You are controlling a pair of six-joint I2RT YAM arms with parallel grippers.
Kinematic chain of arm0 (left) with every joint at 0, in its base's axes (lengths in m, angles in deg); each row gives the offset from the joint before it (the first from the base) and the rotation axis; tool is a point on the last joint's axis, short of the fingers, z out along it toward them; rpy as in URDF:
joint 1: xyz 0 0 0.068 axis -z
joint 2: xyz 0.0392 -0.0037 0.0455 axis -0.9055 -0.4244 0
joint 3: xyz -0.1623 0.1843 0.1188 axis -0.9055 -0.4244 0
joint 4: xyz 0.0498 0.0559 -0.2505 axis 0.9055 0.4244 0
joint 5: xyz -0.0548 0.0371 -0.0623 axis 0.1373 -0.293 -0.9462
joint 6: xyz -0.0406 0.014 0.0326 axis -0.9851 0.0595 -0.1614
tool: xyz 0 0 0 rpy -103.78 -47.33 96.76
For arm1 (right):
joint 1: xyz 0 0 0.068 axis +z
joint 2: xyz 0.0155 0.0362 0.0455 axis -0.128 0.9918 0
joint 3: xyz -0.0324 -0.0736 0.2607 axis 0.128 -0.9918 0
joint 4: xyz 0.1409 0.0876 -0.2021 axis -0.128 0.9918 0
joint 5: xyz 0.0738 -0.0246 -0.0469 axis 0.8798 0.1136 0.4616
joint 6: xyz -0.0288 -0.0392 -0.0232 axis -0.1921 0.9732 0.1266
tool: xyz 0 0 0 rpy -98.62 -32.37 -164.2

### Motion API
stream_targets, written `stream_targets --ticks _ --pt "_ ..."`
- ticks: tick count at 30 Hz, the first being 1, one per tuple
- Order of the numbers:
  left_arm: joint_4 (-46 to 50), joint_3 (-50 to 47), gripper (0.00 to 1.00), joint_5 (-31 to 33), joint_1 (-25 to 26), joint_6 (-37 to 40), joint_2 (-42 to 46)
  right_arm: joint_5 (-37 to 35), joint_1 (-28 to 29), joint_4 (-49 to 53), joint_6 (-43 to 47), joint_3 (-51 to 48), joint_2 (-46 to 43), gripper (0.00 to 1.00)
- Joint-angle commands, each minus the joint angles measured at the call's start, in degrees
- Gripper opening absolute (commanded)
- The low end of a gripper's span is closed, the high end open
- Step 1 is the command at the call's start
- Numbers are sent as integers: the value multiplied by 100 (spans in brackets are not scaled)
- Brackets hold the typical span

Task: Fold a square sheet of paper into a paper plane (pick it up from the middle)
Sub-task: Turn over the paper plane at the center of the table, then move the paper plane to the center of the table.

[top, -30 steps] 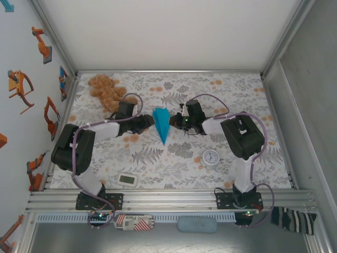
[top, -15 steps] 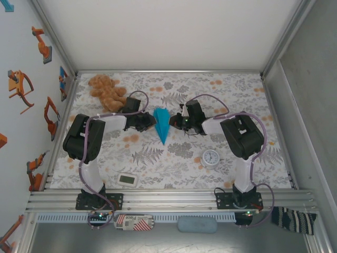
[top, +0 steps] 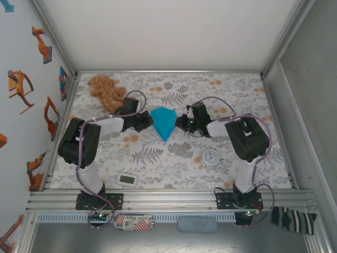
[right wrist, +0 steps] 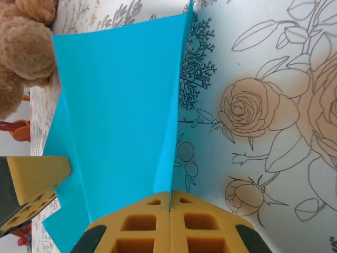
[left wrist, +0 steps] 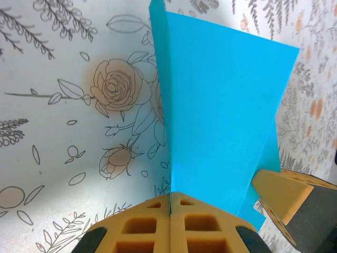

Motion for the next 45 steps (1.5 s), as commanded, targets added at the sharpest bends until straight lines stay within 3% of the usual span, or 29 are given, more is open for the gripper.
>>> stream_targets --ticks 1,11,16,24,32,45 --pt "-259 -138 6 68 -32 -46 107 -229 -29 -194 -97 -148 -169 0" --pt "-627 -177 6 -249 -29 -116 -250 32 -24 -252 -129 -182 -29 1" --pt "-620 -126 6 -330 -17 -55 -260 -214 -9 405 378 -90 -584 21" --pt "-571 -117 6 -357 -8 -10 -269 -1132 606 1823 1125 312 -925 37" --pt "-526 -95 6 -422 -4 21 -311 -1178 1007 2130 1183 869 -471 41" --pt "-487 -53 6 -470 -12 24 -311 -984 1143 2271 1161 1332 7 45"
